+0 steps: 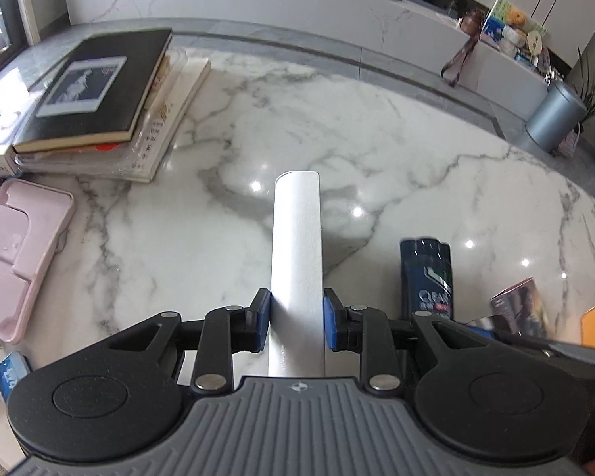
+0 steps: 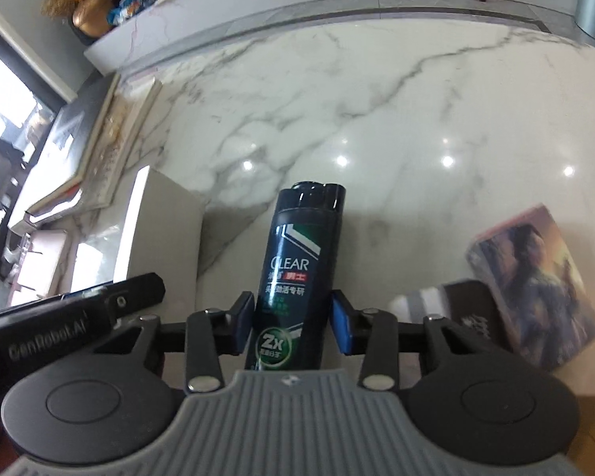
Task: Organize rigid objects
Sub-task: 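Grasp the green CLEAR bottle with the right gripper while the left holds the white box, then carry the white box and CLEAR bottle over the orange box with both tools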
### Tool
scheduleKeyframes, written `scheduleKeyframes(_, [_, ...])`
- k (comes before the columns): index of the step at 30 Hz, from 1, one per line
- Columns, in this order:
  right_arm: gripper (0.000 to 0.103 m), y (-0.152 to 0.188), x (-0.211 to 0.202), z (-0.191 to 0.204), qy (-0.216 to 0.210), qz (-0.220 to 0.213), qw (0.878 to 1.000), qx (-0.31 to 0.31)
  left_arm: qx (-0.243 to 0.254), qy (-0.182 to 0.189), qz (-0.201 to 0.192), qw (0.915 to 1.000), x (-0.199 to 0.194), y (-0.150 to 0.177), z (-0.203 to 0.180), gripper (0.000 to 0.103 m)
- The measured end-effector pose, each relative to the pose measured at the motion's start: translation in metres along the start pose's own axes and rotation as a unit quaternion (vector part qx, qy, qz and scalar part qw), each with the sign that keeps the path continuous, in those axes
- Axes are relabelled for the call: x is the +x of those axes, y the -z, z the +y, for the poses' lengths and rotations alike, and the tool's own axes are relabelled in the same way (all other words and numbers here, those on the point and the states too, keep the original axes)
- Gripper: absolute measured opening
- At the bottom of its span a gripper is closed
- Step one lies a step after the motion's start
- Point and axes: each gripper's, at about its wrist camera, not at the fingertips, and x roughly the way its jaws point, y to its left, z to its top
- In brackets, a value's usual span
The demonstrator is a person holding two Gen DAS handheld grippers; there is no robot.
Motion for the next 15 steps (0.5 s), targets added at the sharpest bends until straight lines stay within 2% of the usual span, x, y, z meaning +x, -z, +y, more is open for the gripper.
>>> scheduleKeyframes(6, [0.041, 0.017, -0.058, -0.025, -0.042, -0.022, 0.999, 0.026, 0.001, 0.024, -0.036, 0.9990, -0.054, 0.000, -0.026, 0.030])
scheduleKeyframes(11, [0.041, 0.033, -0.131, -0.058, -0.062, -0.068, 0.995, 0.045, 0.024, 0.078, -0.054, 0.9952, -0.104, 0.013, -0.074, 0.030])
scheduleKeyframes(15, [0.041, 0.049, -0.198, -0.094, -0.064, -0.119, 0.989, 0.054, 0.054, 0.125, -0.067, 0.9884, -0.138, 0.027, -0.126, 0.030])
